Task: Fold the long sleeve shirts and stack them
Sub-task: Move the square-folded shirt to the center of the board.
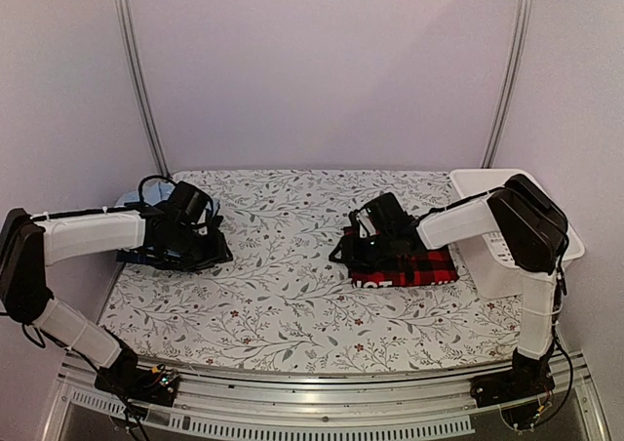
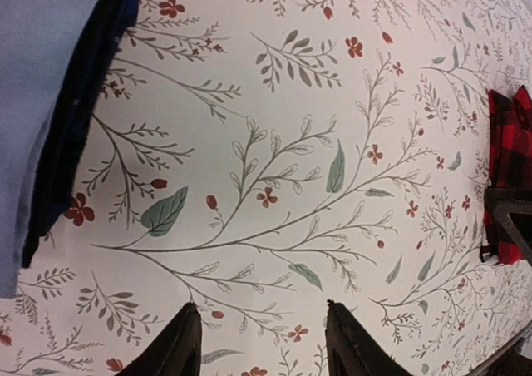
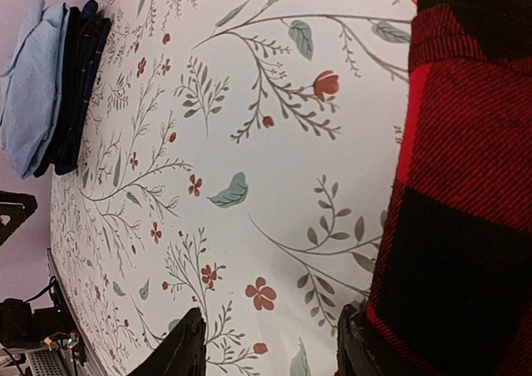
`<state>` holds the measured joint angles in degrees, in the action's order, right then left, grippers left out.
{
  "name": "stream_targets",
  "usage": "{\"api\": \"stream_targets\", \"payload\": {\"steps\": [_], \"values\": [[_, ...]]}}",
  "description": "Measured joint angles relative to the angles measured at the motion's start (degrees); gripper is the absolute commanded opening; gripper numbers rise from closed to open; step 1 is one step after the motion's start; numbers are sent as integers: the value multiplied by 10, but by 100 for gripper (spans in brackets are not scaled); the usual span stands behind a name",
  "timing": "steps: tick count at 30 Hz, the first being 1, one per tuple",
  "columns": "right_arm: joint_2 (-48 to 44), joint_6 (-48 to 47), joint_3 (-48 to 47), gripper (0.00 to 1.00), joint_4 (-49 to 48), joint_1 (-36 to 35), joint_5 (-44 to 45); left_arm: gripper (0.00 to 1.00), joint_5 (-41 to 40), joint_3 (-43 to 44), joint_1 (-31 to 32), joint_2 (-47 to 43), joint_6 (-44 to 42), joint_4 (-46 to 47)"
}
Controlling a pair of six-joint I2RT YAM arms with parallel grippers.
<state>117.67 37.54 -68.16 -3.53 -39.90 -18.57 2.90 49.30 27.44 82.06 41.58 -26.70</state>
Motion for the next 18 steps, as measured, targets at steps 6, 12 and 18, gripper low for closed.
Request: {"api": "stream_targets", "payload": {"steps": [6, 12, 18], "values": [[-29, -9, 15, 54, 31, 9, 26, 48, -72, -38, -16, -22, 42, -2], [-51, -27, 5, 56, 53, 10, 24, 46, -129, -85, -33, -61, 103, 11], [-59, -52, -42, 57, 70, 0, 13, 45, -160, -118, -51, -67, 146, 43]]}}
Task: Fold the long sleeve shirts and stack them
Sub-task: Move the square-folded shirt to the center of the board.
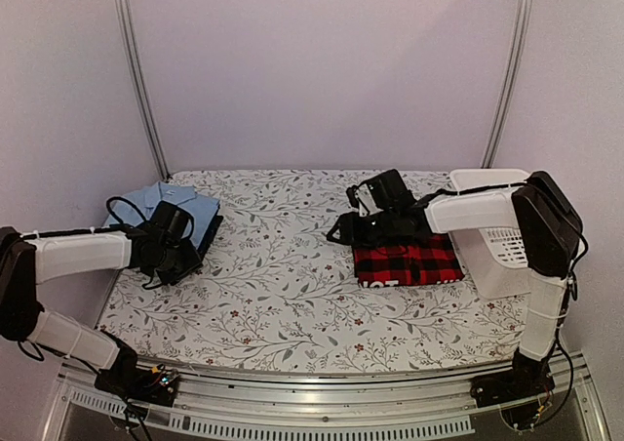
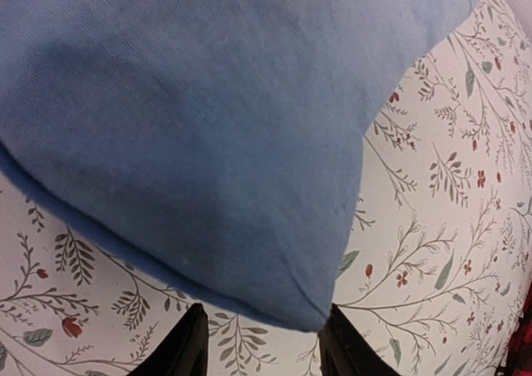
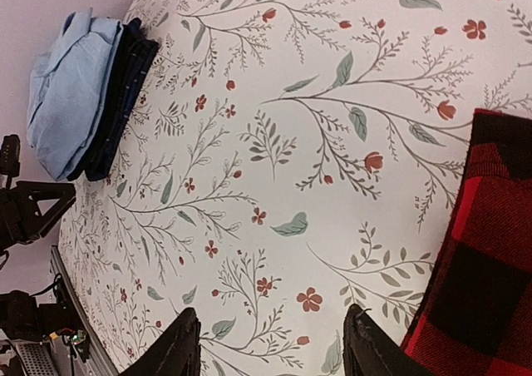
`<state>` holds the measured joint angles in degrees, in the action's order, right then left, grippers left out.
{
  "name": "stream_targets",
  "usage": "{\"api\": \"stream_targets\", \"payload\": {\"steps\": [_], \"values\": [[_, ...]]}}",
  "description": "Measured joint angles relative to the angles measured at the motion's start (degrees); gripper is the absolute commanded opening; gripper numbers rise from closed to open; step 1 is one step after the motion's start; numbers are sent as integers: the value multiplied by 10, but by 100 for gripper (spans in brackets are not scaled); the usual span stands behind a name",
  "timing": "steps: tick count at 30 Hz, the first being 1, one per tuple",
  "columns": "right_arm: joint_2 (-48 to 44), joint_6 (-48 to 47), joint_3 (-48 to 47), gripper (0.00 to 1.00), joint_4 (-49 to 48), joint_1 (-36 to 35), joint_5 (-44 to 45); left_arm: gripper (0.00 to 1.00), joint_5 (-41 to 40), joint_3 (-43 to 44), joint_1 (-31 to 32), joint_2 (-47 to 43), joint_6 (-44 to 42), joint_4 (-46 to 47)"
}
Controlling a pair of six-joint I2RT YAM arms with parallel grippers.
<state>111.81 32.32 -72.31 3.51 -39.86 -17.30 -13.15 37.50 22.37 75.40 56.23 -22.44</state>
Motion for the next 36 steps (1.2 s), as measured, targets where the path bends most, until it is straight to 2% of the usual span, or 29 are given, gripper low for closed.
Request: {"api": "stream_targets", "payload": {"steps": [6, 11, 21, 24, 30, 36], "values": [[-46, -19, -11, 59, 6, -14, -5, 45, -34, -9, -7, 5, 20, 43], [-99, -30, -8, 60, 6, -19, -6, 40, -53, -9, -19, 39, 24, 76], [-241, -40, 47, 62, -22, -21, 16, 39, -70, -2, -29, 106, 24, 104], [-271, -43, 56, 62, -31, -21, 27, 32, -74, 9, -30, 131, 25, 109], [-313, -49, 68, 63, -40, -21, 47, 0, -85, 28, -33, 164, 21, 115], [-325, -53, 83, 65, -40, -21, 63, 0, -83, 30, -28, 165, 16, 119]]}}
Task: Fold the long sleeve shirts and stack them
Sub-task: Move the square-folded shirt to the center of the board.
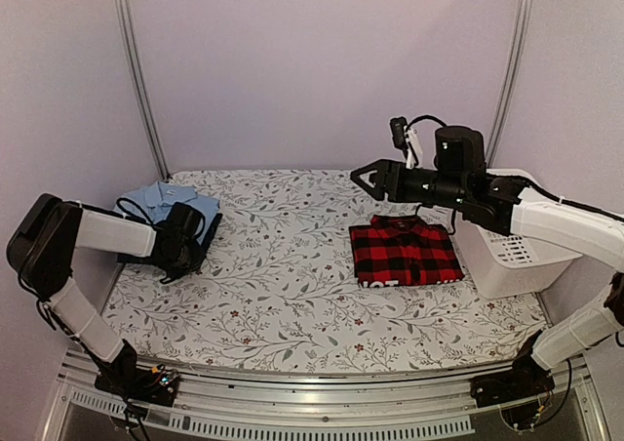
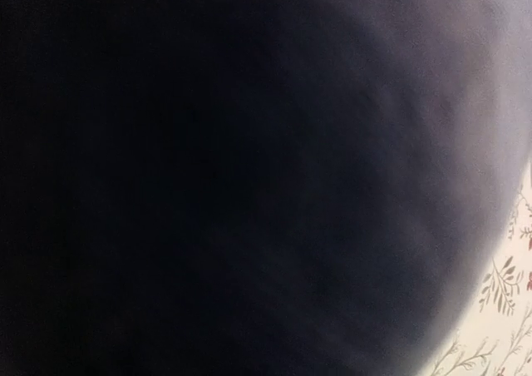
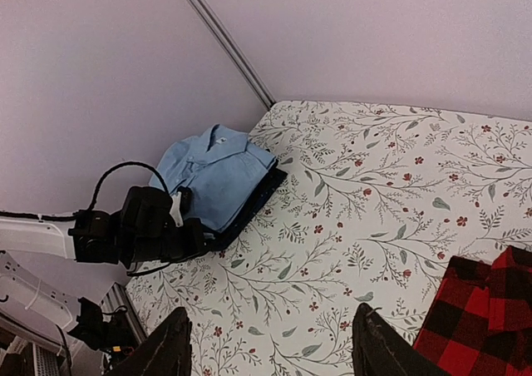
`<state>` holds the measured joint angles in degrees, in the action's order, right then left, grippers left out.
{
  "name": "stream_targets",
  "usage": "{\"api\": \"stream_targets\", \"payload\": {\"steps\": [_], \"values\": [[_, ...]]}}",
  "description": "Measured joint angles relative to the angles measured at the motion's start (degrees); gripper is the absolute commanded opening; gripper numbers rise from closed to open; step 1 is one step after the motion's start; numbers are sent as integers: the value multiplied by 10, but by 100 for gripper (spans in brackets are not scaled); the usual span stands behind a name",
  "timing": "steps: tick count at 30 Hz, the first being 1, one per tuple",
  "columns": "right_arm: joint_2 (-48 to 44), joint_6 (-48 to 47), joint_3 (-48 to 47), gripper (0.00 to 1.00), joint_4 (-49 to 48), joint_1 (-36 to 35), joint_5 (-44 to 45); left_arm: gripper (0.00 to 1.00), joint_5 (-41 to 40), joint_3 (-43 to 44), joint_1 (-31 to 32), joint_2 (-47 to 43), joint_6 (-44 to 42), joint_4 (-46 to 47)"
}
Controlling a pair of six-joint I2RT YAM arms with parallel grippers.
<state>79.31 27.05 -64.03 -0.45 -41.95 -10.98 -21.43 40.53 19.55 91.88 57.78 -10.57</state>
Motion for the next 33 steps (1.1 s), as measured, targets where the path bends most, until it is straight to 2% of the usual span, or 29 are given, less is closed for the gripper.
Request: {"api": "stream_targets", "payload": {"steps": [5, 13, 26, 33], "values": [[-11, -6, 10, 66, 1, 0, 24, 0, 2, 28, 26, 11, -12, -10], [-29, -19, 16, 67, 23, 0, 60, 0, 12, 82, 112, 42, -12, -26], [-62, -42, 51, 67, 53, 0, 79, 0, 19, 150, 281, 87, 58, -77], [-66, -51, 61, 68, 61, 0, 78, 0, 33, 190, 338, 116, 85, -95]]}}
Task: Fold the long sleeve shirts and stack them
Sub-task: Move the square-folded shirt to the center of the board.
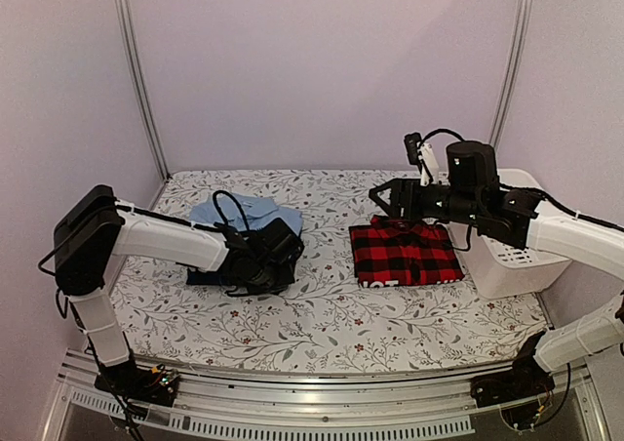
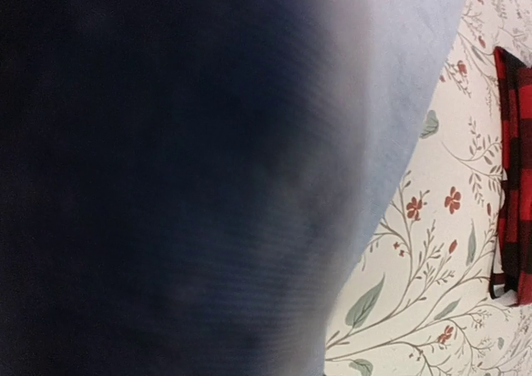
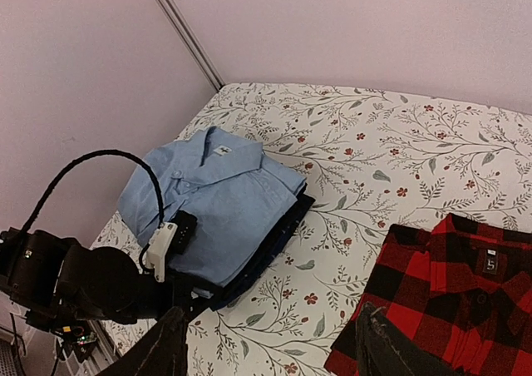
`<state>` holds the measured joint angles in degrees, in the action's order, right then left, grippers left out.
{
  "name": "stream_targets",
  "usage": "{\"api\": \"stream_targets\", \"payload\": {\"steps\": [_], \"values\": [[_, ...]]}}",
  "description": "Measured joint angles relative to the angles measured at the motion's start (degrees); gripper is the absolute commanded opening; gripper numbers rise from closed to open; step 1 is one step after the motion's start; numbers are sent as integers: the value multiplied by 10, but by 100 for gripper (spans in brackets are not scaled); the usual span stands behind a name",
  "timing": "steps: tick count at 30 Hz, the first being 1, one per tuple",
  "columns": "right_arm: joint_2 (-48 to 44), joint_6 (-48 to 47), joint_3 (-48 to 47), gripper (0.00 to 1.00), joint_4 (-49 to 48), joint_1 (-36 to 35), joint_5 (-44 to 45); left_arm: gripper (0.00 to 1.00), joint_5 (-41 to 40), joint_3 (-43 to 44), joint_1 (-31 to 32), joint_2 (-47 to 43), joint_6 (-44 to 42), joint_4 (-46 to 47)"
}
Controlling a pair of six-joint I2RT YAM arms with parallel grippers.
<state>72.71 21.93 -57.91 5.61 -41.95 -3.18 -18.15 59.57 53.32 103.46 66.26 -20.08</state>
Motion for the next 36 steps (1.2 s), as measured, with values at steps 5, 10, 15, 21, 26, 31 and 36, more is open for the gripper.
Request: {"api": "stream_targets", "payload": {"steps": [5, 10, 15, 21, 26, 31, 36], "values": [[-3, -2, 6, 68, 3, 0, 0, 0, 8, 37, 11, 28, 2, -7], [-6, -2, 11, 68, 6, 0, 0, 15, 15, 53, 12, 35, -3, -15], [-11, -1, 15, 69, 9, 0, 2, 30, 36, 54, 21, 31, -25, -19], [-11, -2, 16, 69, 18, 0, 15, 38, 64, 85, 49, 11, -67, -50], [-11, -2, 15, 69, 34, 0, 37, 42, 75, 161, 83, 8, -102, -71], [-11, 0, 15, 69, 43, 0, 52, 40, 114, 224, 94, 29, -139, -42], [-12, 4, 15, 69, 57, 0, 66, 40, 151, 290, 89, 127, -167, -28]]}}
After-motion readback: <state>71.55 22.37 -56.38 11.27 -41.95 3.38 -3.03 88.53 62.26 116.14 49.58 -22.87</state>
